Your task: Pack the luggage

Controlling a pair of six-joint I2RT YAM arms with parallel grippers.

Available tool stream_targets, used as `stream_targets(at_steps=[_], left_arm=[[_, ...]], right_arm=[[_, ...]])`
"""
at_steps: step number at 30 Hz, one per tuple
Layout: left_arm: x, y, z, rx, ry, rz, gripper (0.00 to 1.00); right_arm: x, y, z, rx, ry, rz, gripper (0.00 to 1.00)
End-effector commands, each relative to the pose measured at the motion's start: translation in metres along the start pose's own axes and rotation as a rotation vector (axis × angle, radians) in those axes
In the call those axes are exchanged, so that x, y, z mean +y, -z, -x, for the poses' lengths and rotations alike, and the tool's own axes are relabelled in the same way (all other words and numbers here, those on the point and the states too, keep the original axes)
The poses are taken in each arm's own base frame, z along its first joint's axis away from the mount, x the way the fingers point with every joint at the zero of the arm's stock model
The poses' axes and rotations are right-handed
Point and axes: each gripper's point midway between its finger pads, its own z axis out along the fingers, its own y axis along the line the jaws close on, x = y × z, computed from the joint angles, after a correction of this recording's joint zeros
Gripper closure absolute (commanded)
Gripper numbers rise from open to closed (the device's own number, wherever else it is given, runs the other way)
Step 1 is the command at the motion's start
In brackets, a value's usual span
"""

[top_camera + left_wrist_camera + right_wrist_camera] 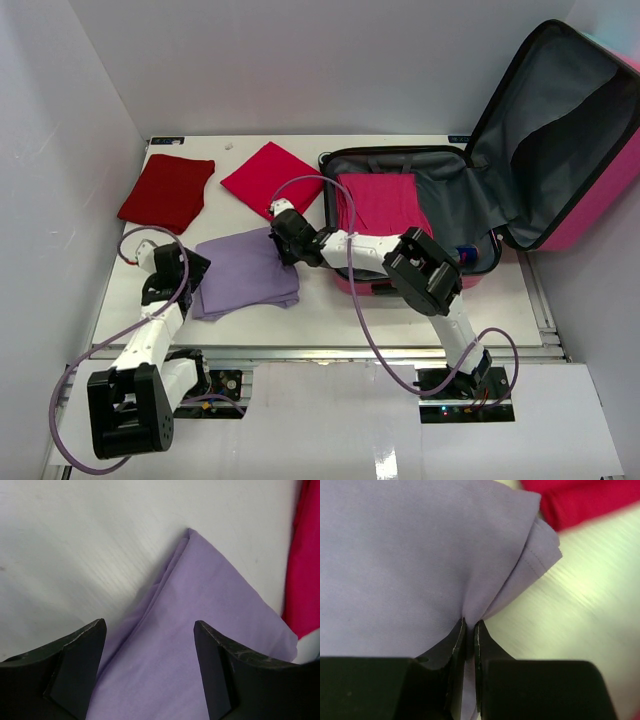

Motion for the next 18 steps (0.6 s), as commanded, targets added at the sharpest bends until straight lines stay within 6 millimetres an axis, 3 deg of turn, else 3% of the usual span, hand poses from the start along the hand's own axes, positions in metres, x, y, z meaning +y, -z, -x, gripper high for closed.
stream_targets(at_steps=[1,4,5,10,18], left_arm=[[-0.035,0.005,-0.006,0.035,-0.129,-0.170,0.19],[-0.048,0.007,-0.012,0.051,-0.205,-0.255,0.18],[-0.060,0.010,-0.015,0.059,-0.221,-0.331,0.18],[-0.079,0.015,-0.030,0.125,-0.278,-0.474,0.16],[-0.055,0.002,-0.054,0.206,-0.297,-0.379,0.28]], right_arm=[[-0.068,0.026,-0.022,0.066,-0.047,-0.230,0.92],[-0.080,0.034,-0.024,0.066,-0.055,-0.253,0.92],[-0.083,0.036,-0.024,0.065,-0.048,-0.257,0.92],[-0.083,0.043,-0.022,0.046,-0.025,-0.242,0.92],[-0.083,0.042,-0.020,0.046,-0.016,-0.232,0.92]])
